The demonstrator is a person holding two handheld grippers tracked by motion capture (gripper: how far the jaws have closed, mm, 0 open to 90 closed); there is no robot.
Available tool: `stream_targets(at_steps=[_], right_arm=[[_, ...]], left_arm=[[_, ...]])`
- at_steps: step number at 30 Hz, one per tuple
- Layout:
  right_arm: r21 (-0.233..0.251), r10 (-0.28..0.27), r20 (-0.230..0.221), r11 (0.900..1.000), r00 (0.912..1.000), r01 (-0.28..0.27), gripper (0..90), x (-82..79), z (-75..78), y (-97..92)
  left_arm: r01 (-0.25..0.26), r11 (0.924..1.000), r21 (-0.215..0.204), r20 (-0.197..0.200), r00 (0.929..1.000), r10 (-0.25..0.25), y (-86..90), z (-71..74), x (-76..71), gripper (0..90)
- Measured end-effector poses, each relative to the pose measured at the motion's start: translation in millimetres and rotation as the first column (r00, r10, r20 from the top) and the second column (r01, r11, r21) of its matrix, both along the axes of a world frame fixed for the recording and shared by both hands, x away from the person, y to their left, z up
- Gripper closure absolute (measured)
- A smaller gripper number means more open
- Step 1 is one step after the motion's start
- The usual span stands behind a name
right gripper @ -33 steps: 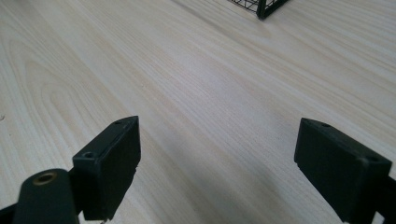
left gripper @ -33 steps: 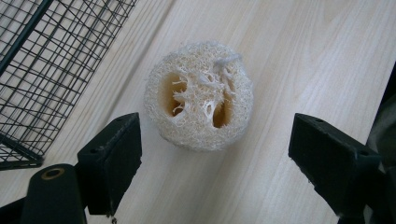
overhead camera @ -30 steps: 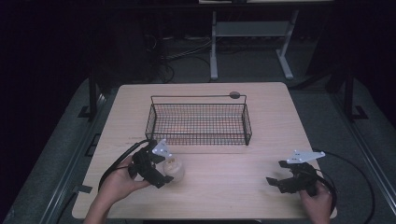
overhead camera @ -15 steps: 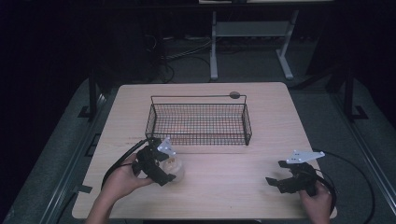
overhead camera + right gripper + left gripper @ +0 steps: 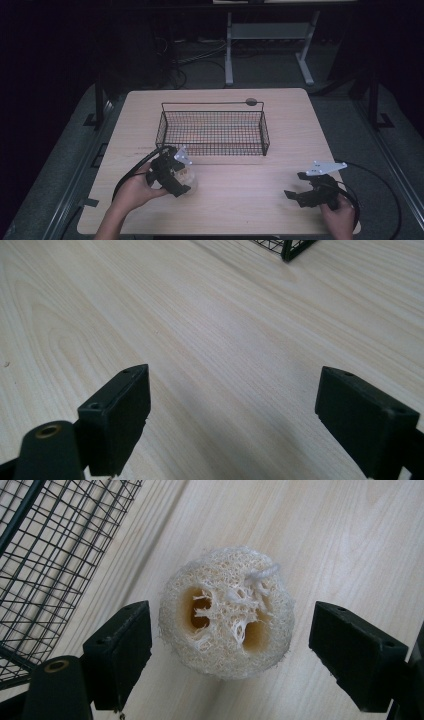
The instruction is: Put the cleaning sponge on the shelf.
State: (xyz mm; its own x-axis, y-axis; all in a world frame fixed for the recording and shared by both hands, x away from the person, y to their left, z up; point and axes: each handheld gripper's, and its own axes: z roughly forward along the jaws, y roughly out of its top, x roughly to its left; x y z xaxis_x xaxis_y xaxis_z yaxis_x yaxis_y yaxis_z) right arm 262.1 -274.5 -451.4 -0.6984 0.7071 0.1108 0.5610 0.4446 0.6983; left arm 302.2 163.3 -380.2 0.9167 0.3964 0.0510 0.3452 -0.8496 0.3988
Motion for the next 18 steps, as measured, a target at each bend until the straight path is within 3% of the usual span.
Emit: stream_targets(at_steps=[18], right_arm=[[0.000,0.005,-0.001,1.0000,1.0000,-0.005,14.2,0.3,-0.7,0.3]], left_arm=[[-0.006,0.9997,0.023,-0.039,0.9992,0.006,-4.6,-8.5,7.6,16.6]])
